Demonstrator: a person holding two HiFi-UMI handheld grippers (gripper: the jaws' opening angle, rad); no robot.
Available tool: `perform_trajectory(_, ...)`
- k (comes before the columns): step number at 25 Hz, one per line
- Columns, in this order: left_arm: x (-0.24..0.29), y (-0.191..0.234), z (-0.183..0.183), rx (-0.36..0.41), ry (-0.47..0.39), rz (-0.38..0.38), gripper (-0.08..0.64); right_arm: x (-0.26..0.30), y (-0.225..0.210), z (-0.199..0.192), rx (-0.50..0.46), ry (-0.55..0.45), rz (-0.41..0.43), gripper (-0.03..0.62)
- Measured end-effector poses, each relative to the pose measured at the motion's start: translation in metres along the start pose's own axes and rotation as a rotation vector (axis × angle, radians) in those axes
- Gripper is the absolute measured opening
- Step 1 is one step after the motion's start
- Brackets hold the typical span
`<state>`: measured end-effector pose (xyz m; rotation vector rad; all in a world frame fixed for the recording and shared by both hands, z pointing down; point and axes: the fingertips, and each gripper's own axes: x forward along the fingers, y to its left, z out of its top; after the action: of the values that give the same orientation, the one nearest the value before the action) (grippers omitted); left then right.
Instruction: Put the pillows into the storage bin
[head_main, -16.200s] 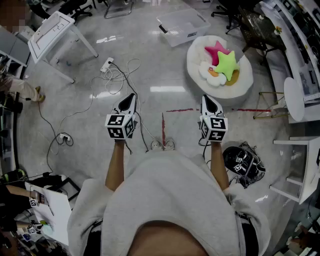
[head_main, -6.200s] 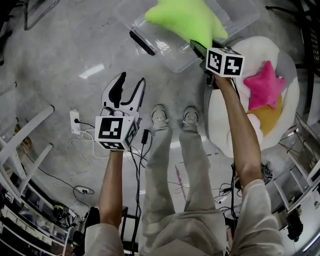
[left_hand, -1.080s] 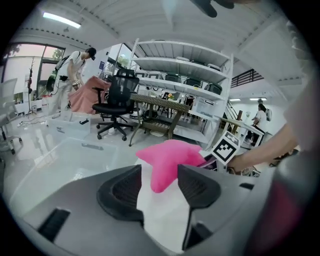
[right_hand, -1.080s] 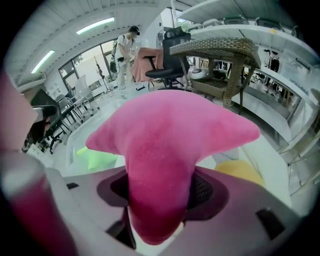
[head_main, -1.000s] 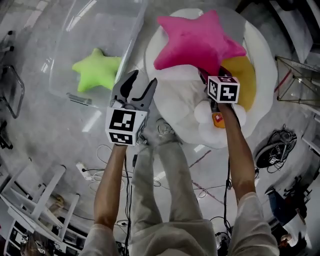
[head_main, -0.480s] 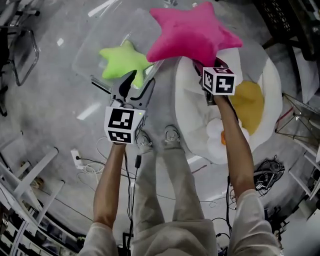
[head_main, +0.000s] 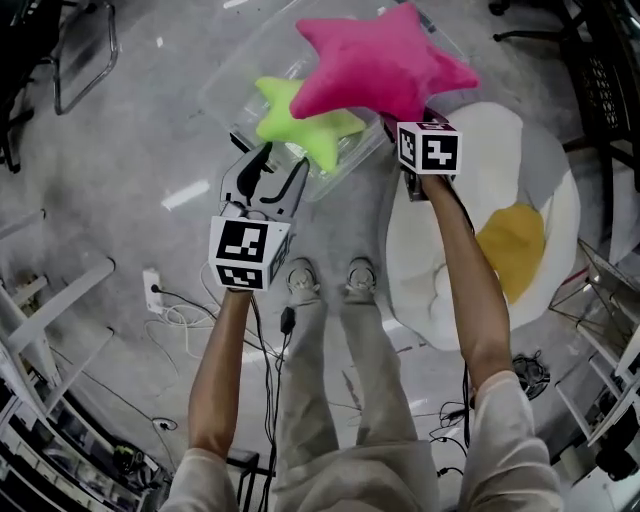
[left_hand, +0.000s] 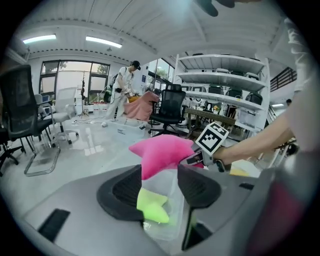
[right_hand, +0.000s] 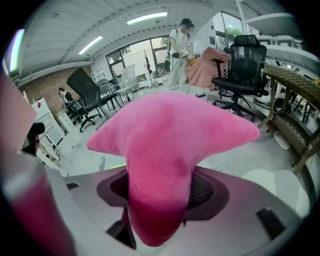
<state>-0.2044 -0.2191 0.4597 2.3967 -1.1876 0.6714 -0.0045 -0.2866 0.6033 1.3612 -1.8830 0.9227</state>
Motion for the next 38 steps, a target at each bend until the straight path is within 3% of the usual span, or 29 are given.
perform_trajectory(5, -0.022, 0.035, -0.033, -0.031, 0.015, 0.048, 0.224, 0.043, 0.042, -0.012, -0.012, 0.059, 0.016, 0.287)
perform_trajectory(8, -0.033, 0.051, -0.053, -0.057, 0.026, 0.069, 0.224, 0.069, 0.053, -0.025, -0.043, 0.094, -0.054, 0.416)
perform_trajectory(11, -0.04, 0.052, -0.063, -0.061, 0.035, 0.066, 0.224, 0.072, 0.063, -0.033, -0.048, 0.093, -0.059, 0.476)
perform_trajectory(16, -0.036, 0.038, -0.057, -0.055, 0.031, 0.037, 0.224, 0.062, 0.065, -0.046, -0.015, 0.078, -0.001, 0.469)
perform_trajectory(25, -0.007, -0.021, -0.041, 0.005, 0.04, -0.079, 0.224, 0.005, 0.027, -0.04, 0.018, -0.039, -0.031, 0.446)
perform_trajectory(38, 0.047, -0.184, -0.027, 0.135, 0.073, -0.31, 0.224, -0.112, -0.104, -0.135, 0.207, -0.11, -0.184, 0.443)
